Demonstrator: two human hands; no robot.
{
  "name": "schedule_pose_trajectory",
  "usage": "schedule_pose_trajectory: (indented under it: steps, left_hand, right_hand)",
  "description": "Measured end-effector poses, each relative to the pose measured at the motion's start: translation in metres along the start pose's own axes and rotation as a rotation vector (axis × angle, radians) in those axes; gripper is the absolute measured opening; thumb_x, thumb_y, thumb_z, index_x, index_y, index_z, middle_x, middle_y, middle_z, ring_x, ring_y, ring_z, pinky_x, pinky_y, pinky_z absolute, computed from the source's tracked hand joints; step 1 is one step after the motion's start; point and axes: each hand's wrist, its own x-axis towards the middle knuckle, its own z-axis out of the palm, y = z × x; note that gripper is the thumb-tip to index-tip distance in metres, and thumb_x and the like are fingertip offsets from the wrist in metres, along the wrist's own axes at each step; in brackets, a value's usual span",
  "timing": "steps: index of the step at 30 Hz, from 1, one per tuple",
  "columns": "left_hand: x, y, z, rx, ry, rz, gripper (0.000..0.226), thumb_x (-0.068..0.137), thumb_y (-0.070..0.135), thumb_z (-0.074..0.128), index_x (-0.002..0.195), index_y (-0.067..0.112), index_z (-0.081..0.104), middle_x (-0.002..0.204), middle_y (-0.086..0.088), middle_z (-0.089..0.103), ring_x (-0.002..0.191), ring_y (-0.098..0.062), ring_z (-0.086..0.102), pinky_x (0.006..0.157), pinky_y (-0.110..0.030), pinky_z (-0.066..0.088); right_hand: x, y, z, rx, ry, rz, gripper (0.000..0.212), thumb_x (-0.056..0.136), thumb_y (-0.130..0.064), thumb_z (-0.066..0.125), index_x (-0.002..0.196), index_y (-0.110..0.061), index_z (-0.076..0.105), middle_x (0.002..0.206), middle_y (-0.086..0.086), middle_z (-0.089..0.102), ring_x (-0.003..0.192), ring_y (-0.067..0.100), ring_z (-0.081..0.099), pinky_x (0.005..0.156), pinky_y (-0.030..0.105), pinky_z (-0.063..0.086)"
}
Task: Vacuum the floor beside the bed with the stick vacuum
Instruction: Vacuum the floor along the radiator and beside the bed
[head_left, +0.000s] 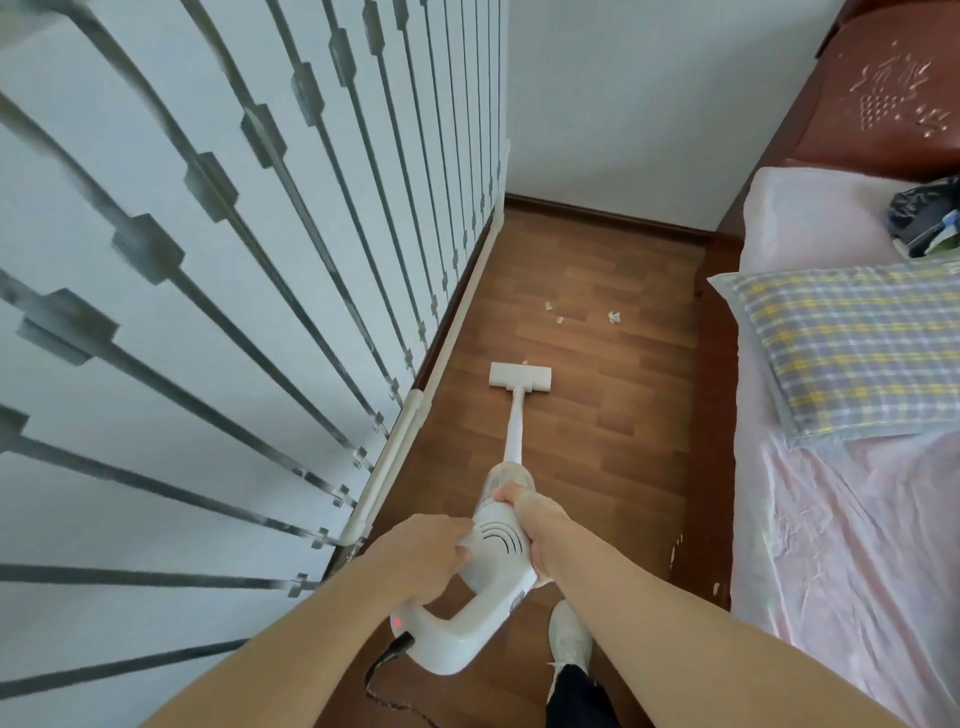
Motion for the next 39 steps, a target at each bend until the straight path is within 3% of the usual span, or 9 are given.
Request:
schedule_pose_trajectory:
  steps: [7, 12, 14, 17, 20, 23, 27, 31, 39]
  left_hand:
    - [0.064, 0.030, -0.047, -0.033, 0.010, -0.004, 0.047, 0.104, 0.027, 0.033, 0.151, 0.025, 0.027, 0.145, -0.002, 0.047, 0.117, -0.024, 0.059, 0.090, -0.026, 0.046]
    - [0.109, 0.054, -0.083, 0.011, 0.013, 0.046, 0.039, 0.104, 0.025, 0.034, 0.141, 0.017, 0.043, 0.108, -0.003, 0.058, 0.082, -0.015, 0.051, 0.076, -0.023, 0.042]
    - [0.124, 0.066, -0.093, 0.074, 0.001, 0.059, 0.038, 0.104, 0.024, 0.033, 0.139, 0.015, 0.044, 0.119, -0.008, 0.059, 0.087, -0.018, 0.054, 0.079, -0.024, 0.043]
    - [0.148, 0.082, -0.097, 0.084, 0.008, 0.050, 0.040, 0.102, 0.025, 0.038, 0.141, 0.017, 0.045, 0.134, -0.009, 0.055, 0.111, -0.024, 0.057, 0.096, -0.029, 0.044]
    - [0.167, 0.102, -0.095, 0.080, 0.010, 0.068, 0.041, 0.101, 0.025, 0.041, 0.141, 0.017, 0.046, 0.137, -0.009, 0.054, 0.124, -0.026, 0.053, 0.103, -0.034, 0.043]
    - [0.173, 0.128, -0.095, 0.139, -0.071, 0.120, 0.046, 0.105, 0.023, 0.033, 0.150, 0.016, 0.031, 0.144, -0.008, 0.046, 0.124, -0.026, 0.052, 0.099, -0.030, 0.042]
    - [0.182, 0.152, -0.092, 0.154, -0.079, 0.156, 0.045, 0.105, 0.026, 0.031, 0.149, 0.017, 0.032, 0.143, -0.007, 0.044, 0.112, -0.025, 0.056, 0.084, -0.030, 0.043]
    - [0.186, 0.168, -0.085, 0.136, -0.088, 0.179, 0.040, 0.103, 0.025, 0.035, 0.142, 0.018, 0.042, 0.134, -0.008, 0.052, 0.086, -0.019, 0.052, 0.075, -0.028, 0.041]
    - [0.153, 0.181, -0.058, 0.209, -0.130, 0.195, 0.044, 0.102, 0.028, 0.035, 0.147, 0.025, 0.038, 0.125, -0.006, 0.059, 0.090, -0.019, 0.052, 0.073, -0.028, 0.038]
  right_hand:
    - [0.038, -0.074, -0.029, 0.000, -0.014, -0.025, 0.052, 0.077, -0.042, 0.075, 0.120, -0.016, 0.061, 0.106, 0.016, 0.077, 0.084, 0.035, 0.078, 0.080, 0.057, 0.062]
    - [0.055, -0.127, -0.054, -0.014, -0.012, -0.039, 0.052, 0.076, -0.041, 0.075, 0.119, -0.015, 0.062, 0.107, 0.015, 0.077, 0.086, 0.035, 0.077, 0.084, 0.057, 0.061]
    - [0.060, -0.141, -0.066, -0.018, -0.002, -0.050, 0.049, 0.079, -0.041, 0.075, 0.118, -0.014, 0.063, 0.107, 0.015, 0.078, 0.085, 0.035, 0.077, 0.086, 0.057, 0.060]
    - [0.068, -0.153, -0.087, 0.005, 0.012, -0.052, 0.047, 0.081, -0.040, 0.075, 0.119, -0.015, 0.063, 0.107, 0.015, 0.077, 0.079, 0.034, 0.074, 0.083, 0.053, 0.061]
    - [0.076, -0.156, -0.113, 0.036, 0.037, -0.046, 0.047, 0.080, -0.040, 0.076, 0.118, -0.015, 0.064, 0.107, 0.015, 0.077, 0.087, 0.035, 0.076, 0.087, 0.057, 0.060]
    - [0.083, -0.154, -0.141, 0.064, 0.061, -0.036, 0.048, 0.080, -0.042, 0.075, 0.118, -0.015, 0.065, 0.108, 0.015, 0.077, 0.091, 0.036, 0.076, 0.088, 0.058, 0.059]
    - [0.084, -0.149, -0.170, 0.115, 0.081, -0.036, 0.044, 0.083, -0.042, 0.074, 0.118, -0.017, 0.064, 0.108, 0.016, 0.077, 0.091, 0.037, 0.076, 0.088, 0.058, 0.059]
    - [0.075, -0.140, -0.191, 0.161, 0.075, -0.041, 0.042, 0.087, -0.041, 0.071, 0.121, -0.016, 0.063, 0.099, 0.015, 0.075, 0.076, 0.035, 0.071, 0.080, 0.050, 0.061]
    - [0.042, -0.093, -0.203, 0.193, 0.076, -0.023, 0.039, 0.088, -0.039, 0.068, 0.116, -0.013, 0.066, 0.091, 0.015, 0.072, 0.075, 0.034, 0.069, 0.084, 0.051, 0.059]
